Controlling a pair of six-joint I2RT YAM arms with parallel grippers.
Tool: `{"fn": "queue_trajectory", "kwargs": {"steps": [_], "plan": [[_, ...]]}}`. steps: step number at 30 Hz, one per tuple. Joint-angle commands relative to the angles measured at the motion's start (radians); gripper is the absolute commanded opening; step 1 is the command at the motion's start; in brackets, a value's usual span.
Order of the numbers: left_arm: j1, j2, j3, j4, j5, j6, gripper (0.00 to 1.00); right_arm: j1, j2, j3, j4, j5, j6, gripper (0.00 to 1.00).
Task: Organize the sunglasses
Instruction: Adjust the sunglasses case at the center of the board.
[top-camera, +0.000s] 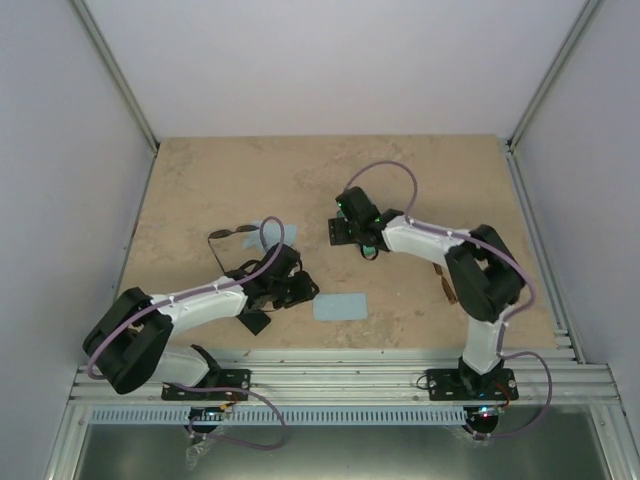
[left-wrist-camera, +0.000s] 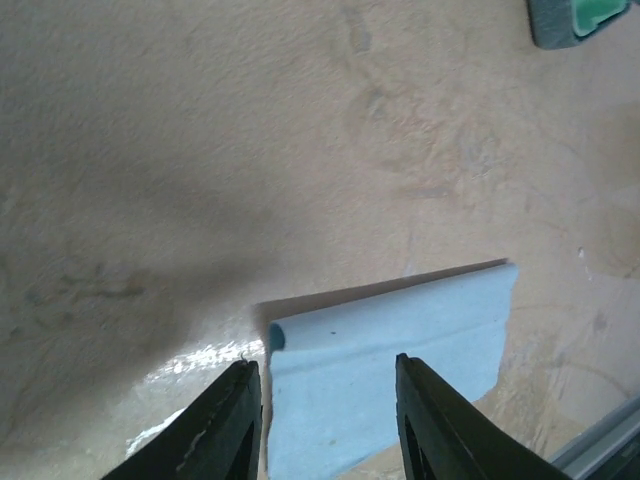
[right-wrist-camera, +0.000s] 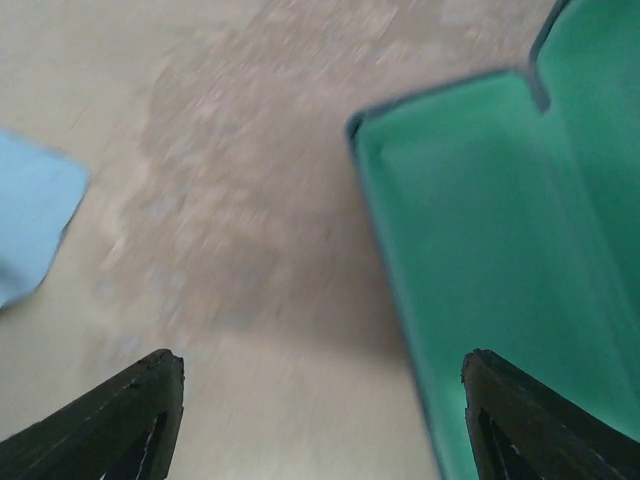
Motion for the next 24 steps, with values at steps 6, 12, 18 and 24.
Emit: {"fn": "queue_trajectory", "kwargs": {"steps": [6, 12, 18, 24], "plan": [[0.002, -0.046, -0.033, 0.029, -0.026, -0.046, 0.43, -0.073, 0.265, 0.248, -0.009, -0.047, -0.143, 0.77], [0.002, -0.012, -0.013, 0.026, -0.016, -0.032, 0.43, -0.074, 0.317, 0.287, -0.043, -0.123, -0.219, 0.77], [0.002, -0.018, -0.010, 0.025, -0.030, -0.034, 0.44, -0.060, 0.271, 0.198, -0.045, -0.346, -0.370, 0.76], [0.002, -0.031, -0.006, -0.004, -0.054, -0.035, 0.47, -0.041, 0.189, 0.054, -0.025, -0.403, -0.361, 0.76]]}}
